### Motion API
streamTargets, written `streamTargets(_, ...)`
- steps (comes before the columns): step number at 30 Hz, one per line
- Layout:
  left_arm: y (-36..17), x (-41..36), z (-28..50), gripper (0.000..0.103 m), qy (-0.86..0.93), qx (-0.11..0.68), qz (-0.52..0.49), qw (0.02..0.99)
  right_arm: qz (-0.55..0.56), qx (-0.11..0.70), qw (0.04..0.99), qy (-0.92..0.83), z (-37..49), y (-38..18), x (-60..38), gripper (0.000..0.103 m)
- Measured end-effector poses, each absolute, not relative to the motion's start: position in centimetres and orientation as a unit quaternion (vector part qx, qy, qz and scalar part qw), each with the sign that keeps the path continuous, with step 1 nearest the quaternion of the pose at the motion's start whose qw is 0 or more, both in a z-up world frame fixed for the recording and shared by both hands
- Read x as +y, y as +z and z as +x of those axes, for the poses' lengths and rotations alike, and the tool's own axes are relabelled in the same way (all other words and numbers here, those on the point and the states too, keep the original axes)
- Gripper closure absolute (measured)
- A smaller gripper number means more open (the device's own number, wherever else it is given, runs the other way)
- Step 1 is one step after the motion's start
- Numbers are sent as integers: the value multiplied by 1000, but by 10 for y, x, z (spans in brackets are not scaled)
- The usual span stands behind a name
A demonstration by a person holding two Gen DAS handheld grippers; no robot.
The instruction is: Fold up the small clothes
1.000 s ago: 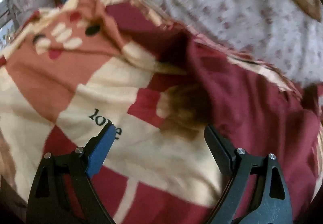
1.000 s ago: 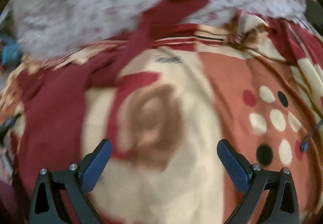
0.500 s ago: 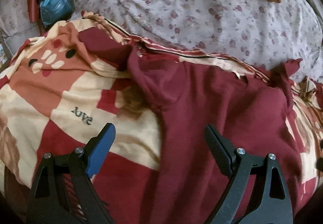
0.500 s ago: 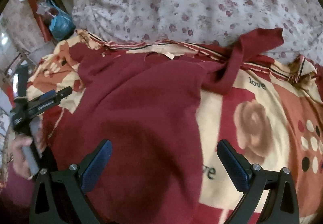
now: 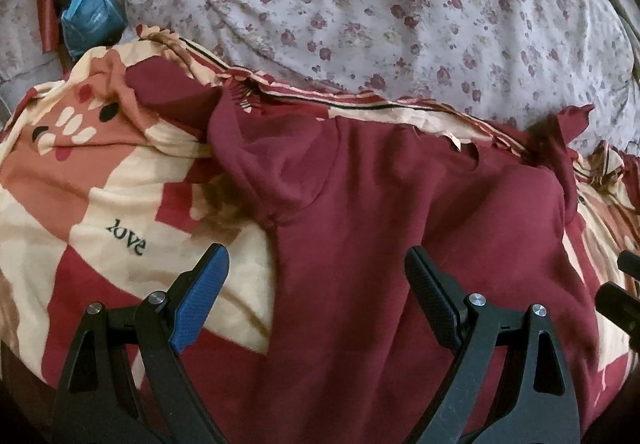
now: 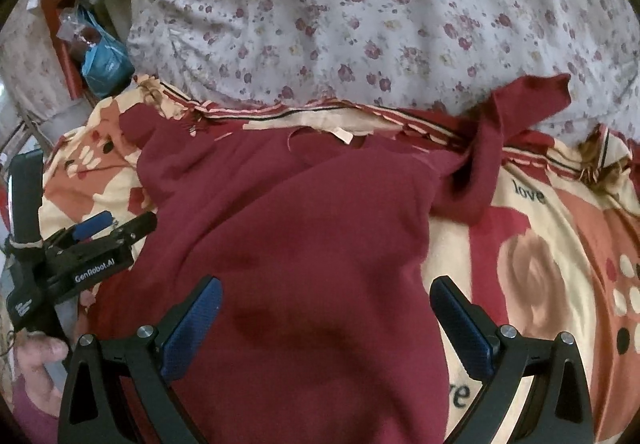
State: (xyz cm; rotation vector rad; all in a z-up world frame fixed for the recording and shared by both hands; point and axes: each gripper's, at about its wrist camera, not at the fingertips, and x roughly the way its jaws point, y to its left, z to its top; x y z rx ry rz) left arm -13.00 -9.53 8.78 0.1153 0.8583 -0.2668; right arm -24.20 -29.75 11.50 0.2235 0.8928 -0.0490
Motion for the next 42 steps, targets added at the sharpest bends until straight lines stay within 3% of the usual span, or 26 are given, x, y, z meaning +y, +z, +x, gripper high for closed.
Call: streamTargets(42,52,-57,-96,13,-69,411,24,909,78,465,881,-40,-176,76,-245,0)
